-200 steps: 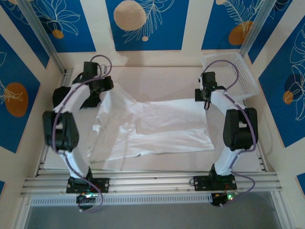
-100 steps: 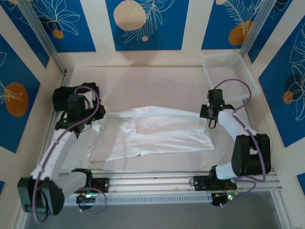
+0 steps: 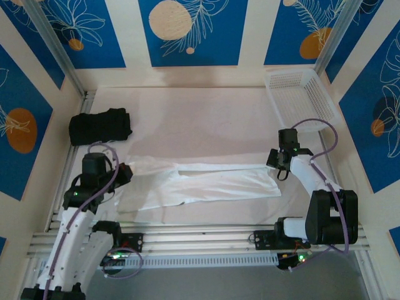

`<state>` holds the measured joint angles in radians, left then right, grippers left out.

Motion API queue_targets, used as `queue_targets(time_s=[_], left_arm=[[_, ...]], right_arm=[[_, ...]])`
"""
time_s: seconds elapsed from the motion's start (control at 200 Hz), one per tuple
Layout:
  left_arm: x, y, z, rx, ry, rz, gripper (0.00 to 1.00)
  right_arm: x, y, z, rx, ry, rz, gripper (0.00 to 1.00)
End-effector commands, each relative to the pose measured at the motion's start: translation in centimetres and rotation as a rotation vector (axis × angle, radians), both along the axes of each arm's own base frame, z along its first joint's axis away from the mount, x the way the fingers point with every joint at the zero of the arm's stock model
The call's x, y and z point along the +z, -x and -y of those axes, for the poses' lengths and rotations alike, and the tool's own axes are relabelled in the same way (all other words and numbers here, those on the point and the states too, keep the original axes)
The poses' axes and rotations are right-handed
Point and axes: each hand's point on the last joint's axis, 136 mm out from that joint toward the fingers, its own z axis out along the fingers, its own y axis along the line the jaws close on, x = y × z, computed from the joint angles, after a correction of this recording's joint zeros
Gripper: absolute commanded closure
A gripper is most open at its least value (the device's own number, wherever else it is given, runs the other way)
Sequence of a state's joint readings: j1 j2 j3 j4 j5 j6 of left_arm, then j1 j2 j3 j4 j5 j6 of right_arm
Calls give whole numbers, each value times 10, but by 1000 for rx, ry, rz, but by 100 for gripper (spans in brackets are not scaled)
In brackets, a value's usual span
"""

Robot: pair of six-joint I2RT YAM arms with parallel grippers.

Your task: Fold the inside-out t-shirt

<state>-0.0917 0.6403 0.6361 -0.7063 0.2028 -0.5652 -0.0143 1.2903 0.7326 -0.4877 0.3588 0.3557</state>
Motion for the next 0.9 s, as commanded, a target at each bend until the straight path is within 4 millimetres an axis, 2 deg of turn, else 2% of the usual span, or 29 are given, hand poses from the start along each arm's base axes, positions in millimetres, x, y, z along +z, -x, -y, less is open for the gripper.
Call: queue_targets(time_s=[0.0,0.065,0.13,0.19,0.255,0.31,0.43,0.595,0.66,0.745,0.82,0.895], left_arm=[[-32,22,5,59,78,-142,100],[-38,25,4,88,72,-149,100],[-46,27,0,122,75,-157,100],[-55,30,1,137,93,-175,79],[-62,30,1,145,102,-181,63],[-60,26,-1,154,90,-164,55],[-39,4,1,119,78,-48,45],[-28,-38,21,17,104,10,41],[-29,-60,30,-7,134,23,41],[-42,-85,33,12,153,-11,41],[-52,-104,31,44,158,-29,41],[-65,-118,30,56,163,-56,42]], right_arm=[[1,4,-1,-46,-38,5,93],[3,6,2,-70,-30,5,83],[11,6,1,-67,-17,46,69],[26,1,-8,-21,-15,124,60],[45,-5,-32,84,-24,226,52],[60,-11,-66,218,-57,311,45],[81,-15,-156,527,-169,398,44],[92,2,-303,939,-322,413,43],[86,11,-356,1062,-358,394,42],[77,14,-408,1150,-388,359,39],[61,14,-442,1190,-401,333,38],[41,12,-466,1214,-412,281,38]])
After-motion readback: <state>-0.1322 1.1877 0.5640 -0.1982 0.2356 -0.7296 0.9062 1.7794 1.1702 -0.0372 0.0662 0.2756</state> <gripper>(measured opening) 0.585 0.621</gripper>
